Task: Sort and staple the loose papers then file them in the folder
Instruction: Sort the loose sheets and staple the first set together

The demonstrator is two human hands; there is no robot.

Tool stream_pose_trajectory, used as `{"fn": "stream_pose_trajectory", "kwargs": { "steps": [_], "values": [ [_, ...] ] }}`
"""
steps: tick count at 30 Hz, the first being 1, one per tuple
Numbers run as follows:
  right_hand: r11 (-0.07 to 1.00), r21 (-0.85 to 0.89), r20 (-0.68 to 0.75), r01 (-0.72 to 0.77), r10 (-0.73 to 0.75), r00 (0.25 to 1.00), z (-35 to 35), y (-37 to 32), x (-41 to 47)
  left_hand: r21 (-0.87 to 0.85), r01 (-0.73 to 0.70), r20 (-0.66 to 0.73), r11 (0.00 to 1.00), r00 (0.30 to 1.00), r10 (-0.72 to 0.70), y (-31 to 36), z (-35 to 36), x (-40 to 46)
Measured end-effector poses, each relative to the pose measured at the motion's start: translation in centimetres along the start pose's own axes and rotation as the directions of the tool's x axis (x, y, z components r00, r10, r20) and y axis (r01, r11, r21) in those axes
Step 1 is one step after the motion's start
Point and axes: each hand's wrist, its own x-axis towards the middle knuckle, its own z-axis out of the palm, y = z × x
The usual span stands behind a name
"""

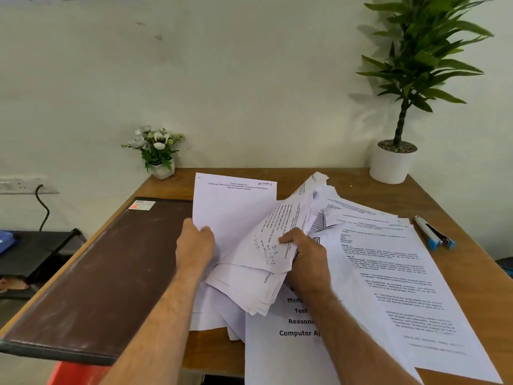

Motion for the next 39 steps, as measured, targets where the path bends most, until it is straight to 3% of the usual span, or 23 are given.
{"fn": "stream_pose_trajectory", "kwargs": {
  "steps": [8, 11, 17, 25, 32, 36, 39],
  "values": [
    [0.999, -0.032, 0.015, -0.024, 0.024, 1.000, -0.3, -0.4, 0.4, 0.039, -0.088, 0.020, 0.995, 0.996, 0.087, 0.7, 0.2, -1.0],
    [1.000, 0.001, -0.056, -0.025, 0.025, 0.998, -0.6, -1.1, 1.1, 0.067, -0.134, 0.030, 0.989, 0.991, 0.132, 1.5, -0.6, -1.1],
    [0.981, -0.093, -0.217, 0.169, -0.186, 0.958, -1.5, -4.2, 3.7, 0.033, -0.173, -0.083, 0.984, 0.981, 0.175, 4.9, -3.4, -2.3],
    [0.901, -0.080, -0.392, 0.427, -0.422, 0.817, -5.2, -12.8, 5.5, 0.003, -0.472, -0.207, 0.881, 0.862, 0.463, 10.2, -6.7, -6.3],
    [0.829, -0.061, -0.444, 0.556, -0.522, 0.729, -8.4, -19.6, 4.6, -0.210, -0.634, -0.160, 0.744, 0.773, 0.613, 13.3, -8.8, -10.2],
    [0.797, -0.090, -0.473, 0.598, -0.562, 0.678, -11.3, -23.1, 3.8, -0.455, -0.547, -0.054, 0.703, 0.805, 0.591, 15.2, -9.9, -11.4],
    [0.808, -0.152, -0.428, 0.569, -0.573, 0.699, -13.2, -25.5, 3.1, -0.629, -0.451, 0.015, 0.633, 0.807, 0.590, 16.3, -10.2, -12.9]
  ]
}}
